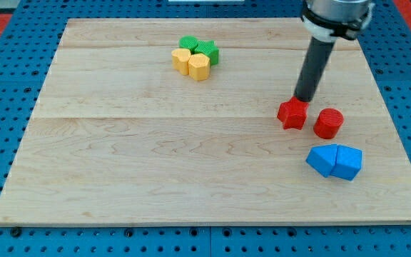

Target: Push the red circle to red star

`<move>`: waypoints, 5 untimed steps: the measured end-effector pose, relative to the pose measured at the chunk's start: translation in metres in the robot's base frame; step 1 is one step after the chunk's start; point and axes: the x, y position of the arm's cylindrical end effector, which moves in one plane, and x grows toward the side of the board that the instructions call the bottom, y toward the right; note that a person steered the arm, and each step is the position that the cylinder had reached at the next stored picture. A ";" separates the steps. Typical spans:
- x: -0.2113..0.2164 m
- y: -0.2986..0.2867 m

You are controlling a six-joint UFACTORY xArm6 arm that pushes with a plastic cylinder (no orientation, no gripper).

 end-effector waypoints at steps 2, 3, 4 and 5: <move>0.047 0.017; 0.008 0.021; -0.002 0.049; 0.031 0.095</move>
